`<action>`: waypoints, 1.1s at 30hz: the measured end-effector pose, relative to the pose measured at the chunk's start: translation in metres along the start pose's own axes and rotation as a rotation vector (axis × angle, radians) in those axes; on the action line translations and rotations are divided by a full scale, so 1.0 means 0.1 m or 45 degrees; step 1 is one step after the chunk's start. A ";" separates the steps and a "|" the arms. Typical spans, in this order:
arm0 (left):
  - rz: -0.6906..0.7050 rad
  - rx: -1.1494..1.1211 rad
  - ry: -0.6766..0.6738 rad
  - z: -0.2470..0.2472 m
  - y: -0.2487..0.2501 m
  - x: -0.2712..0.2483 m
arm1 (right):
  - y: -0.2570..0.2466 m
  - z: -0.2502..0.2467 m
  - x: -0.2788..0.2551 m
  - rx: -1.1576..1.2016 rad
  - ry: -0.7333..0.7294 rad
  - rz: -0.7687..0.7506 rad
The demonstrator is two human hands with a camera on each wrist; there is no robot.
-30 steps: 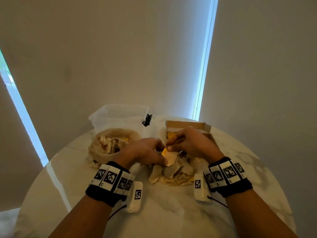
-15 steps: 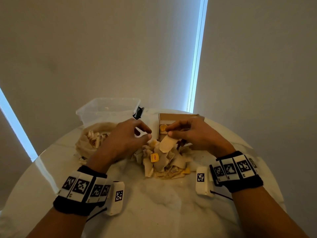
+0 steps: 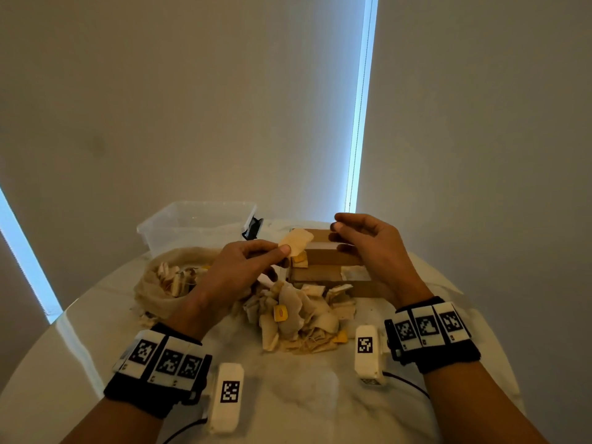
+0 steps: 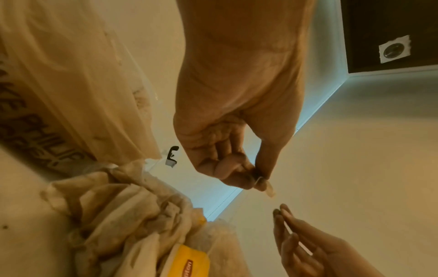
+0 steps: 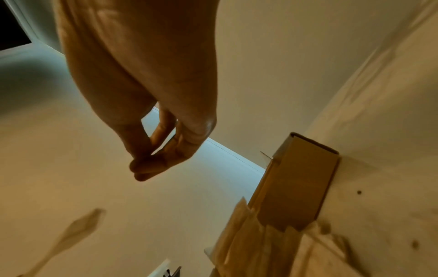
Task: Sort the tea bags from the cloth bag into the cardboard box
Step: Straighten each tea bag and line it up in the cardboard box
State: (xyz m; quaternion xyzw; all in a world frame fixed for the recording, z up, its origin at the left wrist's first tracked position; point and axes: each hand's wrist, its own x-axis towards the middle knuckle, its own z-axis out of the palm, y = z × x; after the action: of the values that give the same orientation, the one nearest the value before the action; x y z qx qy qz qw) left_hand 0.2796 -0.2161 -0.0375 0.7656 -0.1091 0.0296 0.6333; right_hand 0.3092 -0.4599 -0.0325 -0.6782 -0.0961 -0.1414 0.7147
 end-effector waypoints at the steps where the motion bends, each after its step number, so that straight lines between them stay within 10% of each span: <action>1: -0.030 -0.030 0.017 -0.02 -0.02 0.00 | 0.00 -0.01 0.00 -0.038 0.036 -0.057; 6: -0.137 -0.029 0.011 -0.04 -0.08 0.06 | 0.06 0.13 -0.07 -0.519 -0.432 -0.213; 10: -0.155 -0.046 0.012 -0.01 -0.08 0.06 | 0.13 0.20 -0.07 -0.602 -0.303 -0.201; 17: 0.560 -0.151 0.439 -0.17 0.40 0.08 | 0.01 0.01 -0.02 0.032 -0.231 0.204; 23: 0.230 0.288 0.025 0.11 0.11 0.18 | 0.04 0.09 -0.06 0.012 -0.341 0.268; 33: 0.251 0.389 0.107 0.02 -0.14 0.26 | -0.01 0.09 -0.05 -0.258 -0.286 0.015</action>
State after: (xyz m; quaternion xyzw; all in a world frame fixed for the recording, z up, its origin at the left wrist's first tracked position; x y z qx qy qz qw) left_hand 0.3073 -0.2193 -0.0467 0.8365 -0.1513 0.1399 0.5077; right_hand 0.3048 -0.4507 -0.0330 -0.7591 -0.1565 -0.0695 0.6281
